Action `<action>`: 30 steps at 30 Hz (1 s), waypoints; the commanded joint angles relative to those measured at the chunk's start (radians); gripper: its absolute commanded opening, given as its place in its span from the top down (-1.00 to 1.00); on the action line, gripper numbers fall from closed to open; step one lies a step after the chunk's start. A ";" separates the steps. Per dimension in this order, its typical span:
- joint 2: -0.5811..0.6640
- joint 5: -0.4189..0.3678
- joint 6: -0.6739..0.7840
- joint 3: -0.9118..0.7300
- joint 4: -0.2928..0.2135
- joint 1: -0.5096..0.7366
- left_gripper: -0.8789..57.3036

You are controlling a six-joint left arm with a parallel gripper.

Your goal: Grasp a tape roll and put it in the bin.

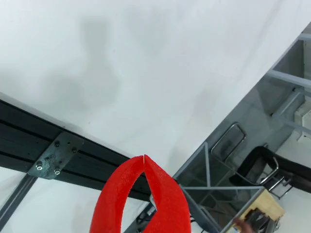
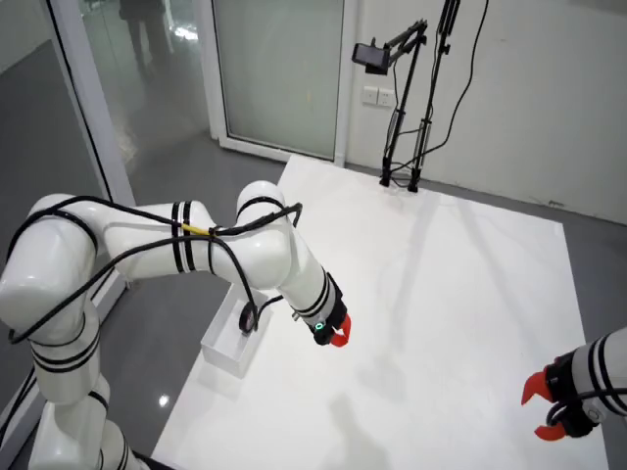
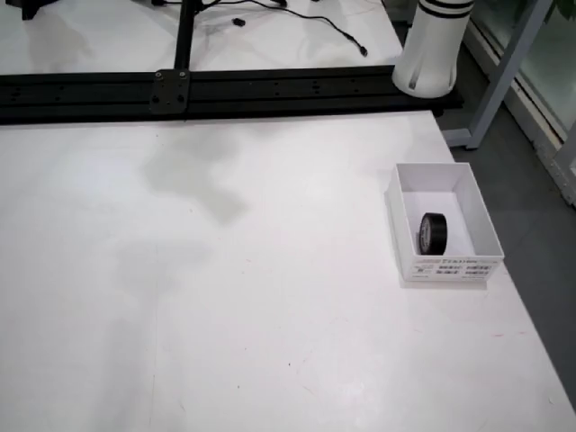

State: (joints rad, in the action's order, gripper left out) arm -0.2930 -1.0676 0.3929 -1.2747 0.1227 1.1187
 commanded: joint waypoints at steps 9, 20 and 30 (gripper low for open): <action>0.000 0.000 0.000 0.000 0.000 0.016 0.98; 0.000 0.000 0.000 0.000 0.000 0.009 0.98; 0.000 0.000 0.000 0.000 0.000 0.001 0.98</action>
State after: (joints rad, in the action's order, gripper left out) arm -0.2930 -1.0676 0.3926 -1.2747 0.1228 1.1275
